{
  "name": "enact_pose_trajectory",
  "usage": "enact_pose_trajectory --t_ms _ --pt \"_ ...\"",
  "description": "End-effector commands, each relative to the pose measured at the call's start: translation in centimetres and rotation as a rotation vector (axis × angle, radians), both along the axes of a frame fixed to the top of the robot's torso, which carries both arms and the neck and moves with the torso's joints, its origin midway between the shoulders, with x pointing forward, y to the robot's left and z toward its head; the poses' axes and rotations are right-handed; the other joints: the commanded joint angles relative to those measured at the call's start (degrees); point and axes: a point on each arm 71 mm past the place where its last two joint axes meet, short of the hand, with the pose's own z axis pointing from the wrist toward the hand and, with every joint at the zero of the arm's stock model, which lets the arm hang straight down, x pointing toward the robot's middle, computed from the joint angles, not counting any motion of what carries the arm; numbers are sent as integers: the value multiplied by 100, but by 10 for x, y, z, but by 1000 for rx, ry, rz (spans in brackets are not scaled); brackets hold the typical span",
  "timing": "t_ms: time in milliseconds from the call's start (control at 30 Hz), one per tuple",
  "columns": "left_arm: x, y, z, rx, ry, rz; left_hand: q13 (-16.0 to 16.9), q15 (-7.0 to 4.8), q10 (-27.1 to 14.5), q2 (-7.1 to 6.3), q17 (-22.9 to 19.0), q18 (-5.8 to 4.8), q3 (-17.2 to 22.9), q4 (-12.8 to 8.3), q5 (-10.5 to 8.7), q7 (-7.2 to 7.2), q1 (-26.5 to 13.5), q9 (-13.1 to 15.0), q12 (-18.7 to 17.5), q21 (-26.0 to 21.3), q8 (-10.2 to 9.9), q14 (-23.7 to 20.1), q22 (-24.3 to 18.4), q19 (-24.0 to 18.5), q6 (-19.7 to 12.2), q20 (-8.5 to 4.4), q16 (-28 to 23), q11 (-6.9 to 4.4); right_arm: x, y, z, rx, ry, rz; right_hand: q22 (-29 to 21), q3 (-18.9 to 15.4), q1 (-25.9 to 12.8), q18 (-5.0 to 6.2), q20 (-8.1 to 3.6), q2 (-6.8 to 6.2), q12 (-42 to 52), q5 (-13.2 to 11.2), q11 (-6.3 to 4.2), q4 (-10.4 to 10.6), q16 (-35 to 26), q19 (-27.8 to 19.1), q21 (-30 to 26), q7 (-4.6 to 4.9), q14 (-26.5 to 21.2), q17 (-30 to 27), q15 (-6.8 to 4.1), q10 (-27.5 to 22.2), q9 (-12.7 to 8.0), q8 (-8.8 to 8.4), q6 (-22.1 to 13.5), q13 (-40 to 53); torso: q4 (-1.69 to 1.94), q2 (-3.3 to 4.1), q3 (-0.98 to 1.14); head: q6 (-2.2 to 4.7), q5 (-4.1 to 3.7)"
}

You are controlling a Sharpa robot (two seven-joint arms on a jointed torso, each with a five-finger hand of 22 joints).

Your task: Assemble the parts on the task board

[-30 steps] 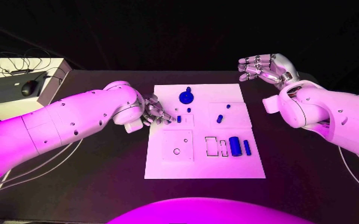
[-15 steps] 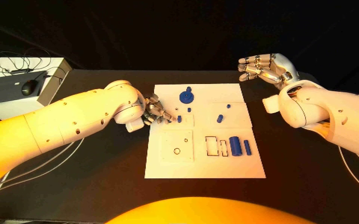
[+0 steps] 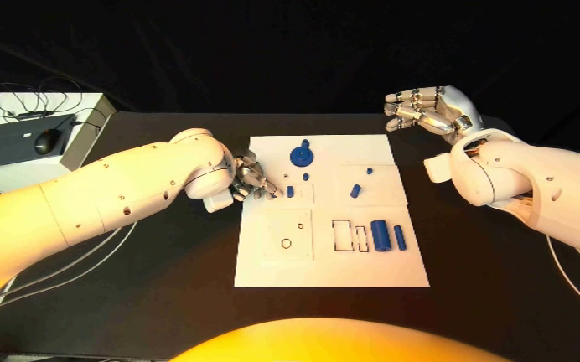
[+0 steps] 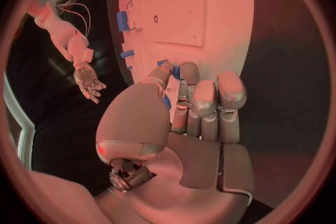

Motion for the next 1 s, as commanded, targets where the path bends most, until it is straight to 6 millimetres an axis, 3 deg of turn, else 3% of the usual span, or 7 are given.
enact_pose_trajectory --t_ms 33,233,367,667,1000 --pt "-1 -2 -3 -5 8 -9 -11 -24 15 -169 9 51 917 -501 16 9 -138 46 -31 43 35 8 11 20 -70 -11 20 -58 0 2 0 -1 -1 17 -4 32 -45 -81 -10 -22 -29 29 -9 10 -7 -15 22 10 -4 -6 -8 39 -7 11 -2 -7 0 0 2 6 7" --pt "-2 -4 -2 -27 11 -9 -35 -15 45 -286 18 50 2038 -900 22 52 -505 225 -64 64 172 10 35 20 -144 -1 33 -56 0 2 0 -1 0 19 -4 32 -45 -81 -10 -22 -29 29 -9 10 -7 -15 22 10 -4 -6 -8 39 -7 11 -2 -7 3 0 1 10 11" --pt "-3 -5 -2 -42 16 -9 -29 -10 63 -271 23 51 2439 -1121 21 58 -752 321 -63 84 234 15 54 20 -164 7 47 -58 0 1 0 -2 1 19 -4 32 -45 -81 -10 -22 -29 29 -9 10 -7 -15 22 10 -4 -6 -8 39 -7 11 -2 -7 2 2 -3 18 12" --pt "-5 -6 -1 -74 35 3 -14 -3 109 -250 12 40 2694 -1360 54 40 -980 445 -70 119 313 20 82 22 -151 23 75 -64 0 1 0 -3 2 21 -4 41 -43 -85 -12 -28 -40 40 -10 6 -7 -18 23 11 -6 -2 -9 45 -11 7 -1 -7 0 2 0 11 19" --pt "-6 -6 0 -85 45 3 -9 -4 127 -281 1 34 2841 -1438 88 26 -1029 513 -82 131 401 22 91 20 -153 23 94 -75 0 1 -1 -4 5 22 -5 42 -43 -85 -11 -31 -43 41 -7 3 -9 -20 23 12 -10 -2 -7 43 -12 3 -5 -7 3 -1 2 26 13"
